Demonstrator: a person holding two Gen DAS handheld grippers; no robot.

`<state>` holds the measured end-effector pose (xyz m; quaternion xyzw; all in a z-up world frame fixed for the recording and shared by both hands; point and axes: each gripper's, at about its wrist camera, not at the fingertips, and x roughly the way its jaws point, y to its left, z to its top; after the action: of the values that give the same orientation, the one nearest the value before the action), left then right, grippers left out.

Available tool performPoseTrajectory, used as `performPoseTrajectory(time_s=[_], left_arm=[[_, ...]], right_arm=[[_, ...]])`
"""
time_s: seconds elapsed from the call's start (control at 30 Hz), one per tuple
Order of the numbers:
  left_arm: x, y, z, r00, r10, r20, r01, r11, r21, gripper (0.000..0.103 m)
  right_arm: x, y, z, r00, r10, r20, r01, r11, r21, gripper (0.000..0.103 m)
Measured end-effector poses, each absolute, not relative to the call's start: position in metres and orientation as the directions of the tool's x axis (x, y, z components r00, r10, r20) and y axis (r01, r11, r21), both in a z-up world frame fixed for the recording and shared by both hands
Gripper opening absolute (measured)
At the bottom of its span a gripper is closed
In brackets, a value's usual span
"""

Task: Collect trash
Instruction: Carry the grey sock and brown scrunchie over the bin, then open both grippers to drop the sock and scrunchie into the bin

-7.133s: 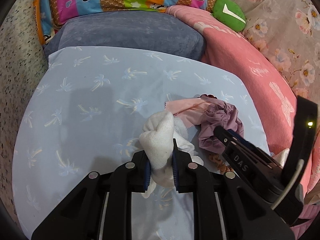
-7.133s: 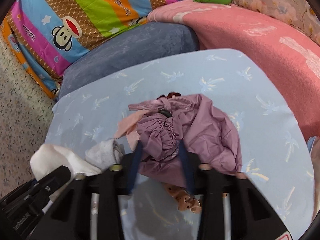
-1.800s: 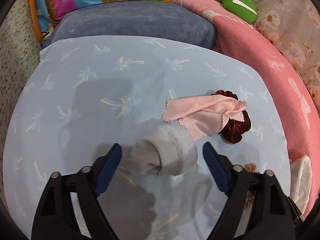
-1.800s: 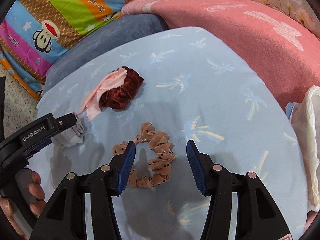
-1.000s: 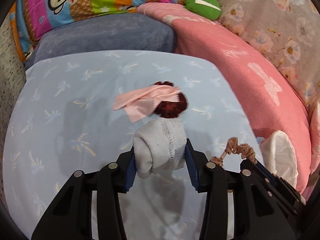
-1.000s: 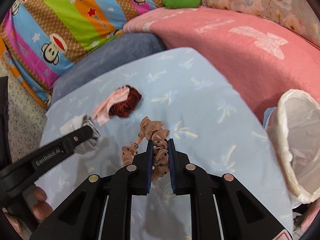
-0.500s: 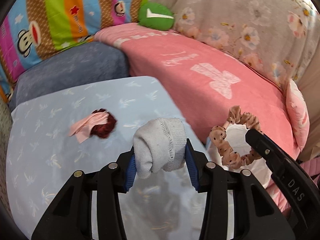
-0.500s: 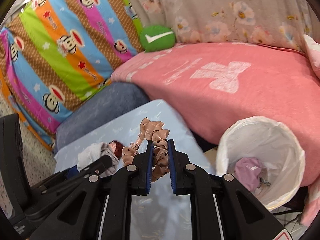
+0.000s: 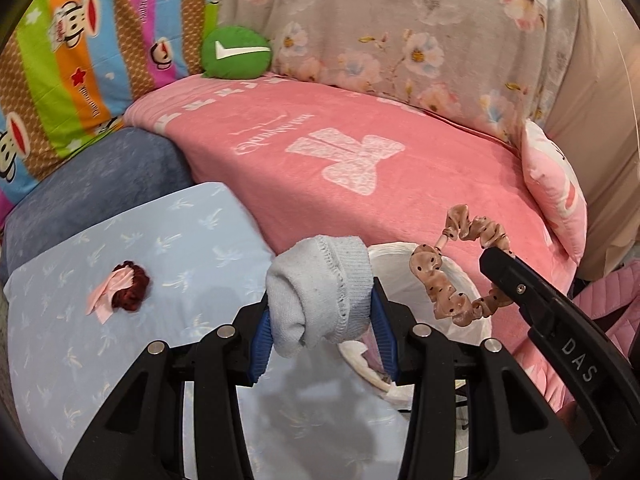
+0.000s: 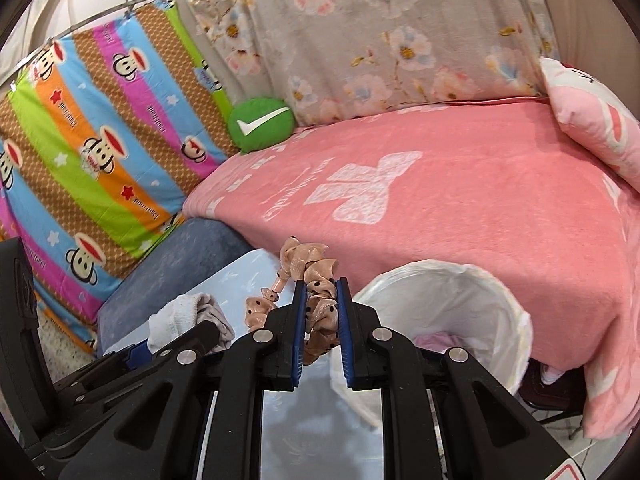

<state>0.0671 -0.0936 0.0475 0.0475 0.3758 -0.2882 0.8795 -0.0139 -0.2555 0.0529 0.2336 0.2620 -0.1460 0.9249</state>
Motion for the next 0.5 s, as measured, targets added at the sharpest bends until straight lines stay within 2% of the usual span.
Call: performPoseTrajectory(time_s=[0.5], left_arm=[[0.051, -0.16, 0.044, 0.471, -0.519, -0.713, 0.647, 0.753, -0.121, 0.043]], right_arm=[[-0.05, -0.315, 0.039, 0.796, -0.228, -0.561, 0.495, 0.778, 0.386, 0.015]])
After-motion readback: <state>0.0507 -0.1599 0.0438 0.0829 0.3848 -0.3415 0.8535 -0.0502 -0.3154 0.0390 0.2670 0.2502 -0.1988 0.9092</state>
